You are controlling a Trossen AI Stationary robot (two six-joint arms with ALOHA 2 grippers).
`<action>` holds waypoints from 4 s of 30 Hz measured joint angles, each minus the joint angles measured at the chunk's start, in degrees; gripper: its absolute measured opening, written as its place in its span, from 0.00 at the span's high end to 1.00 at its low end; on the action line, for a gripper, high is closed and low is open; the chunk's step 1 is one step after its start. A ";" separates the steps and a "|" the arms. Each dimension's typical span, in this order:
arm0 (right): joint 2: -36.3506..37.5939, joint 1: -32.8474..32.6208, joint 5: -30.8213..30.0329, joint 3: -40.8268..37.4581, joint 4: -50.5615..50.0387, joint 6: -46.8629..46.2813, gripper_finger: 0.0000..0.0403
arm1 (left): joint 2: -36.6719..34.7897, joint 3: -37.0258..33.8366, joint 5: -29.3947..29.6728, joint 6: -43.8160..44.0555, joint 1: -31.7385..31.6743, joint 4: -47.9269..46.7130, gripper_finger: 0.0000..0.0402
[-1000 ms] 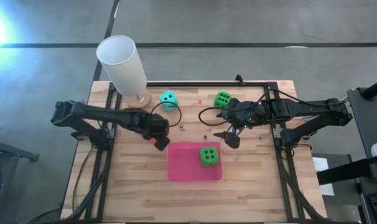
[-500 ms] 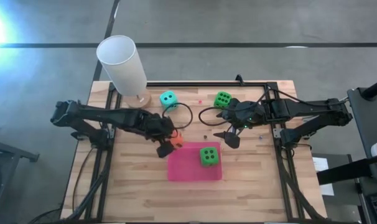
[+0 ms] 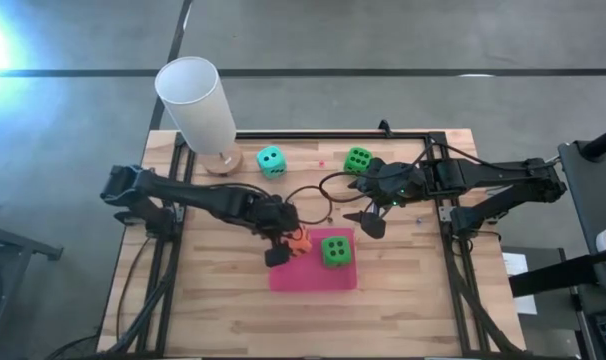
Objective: Pick & Place Dice
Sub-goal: Put the large orange dice into the pink bin
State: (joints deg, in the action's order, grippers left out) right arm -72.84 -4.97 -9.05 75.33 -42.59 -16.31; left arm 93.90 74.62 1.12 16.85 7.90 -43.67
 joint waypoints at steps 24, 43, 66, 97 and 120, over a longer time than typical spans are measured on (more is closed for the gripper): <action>0.01 0.02 0.02 -0.02 0.00 0.00 0.01 | 4.25 0.05 -3.75 -2.15 -0.09 4.49 0.02; 0.00 0.02 0.02 -0.02 0.00 0.01 0.01 | 4.25 0.05 -1.74 -2.96 0.00 4.49 0.03; 0.00 0.00 0.02 -0.02 0.00 0.01 0.01 | 4.25 0.05 -1.08 -3.39 0.00 4.45 0.11; 0.00 0.02 0.02 -0.02 0.00 0.00 0.01 | 4.25 0.05 -0.23 -3.39 -0.22 3.53 0.08; 0.00 -0.01 0.02 -0.02 0.00 -0.01 0.01 | 4.25 -2.31 0.40 -1.46 -0.22 5.83 0.04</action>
State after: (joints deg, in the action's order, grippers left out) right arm -72.84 -4.97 -9.04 75.31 -42.59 -16.32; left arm 98.15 72.31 1.52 15.39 7.68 -37.85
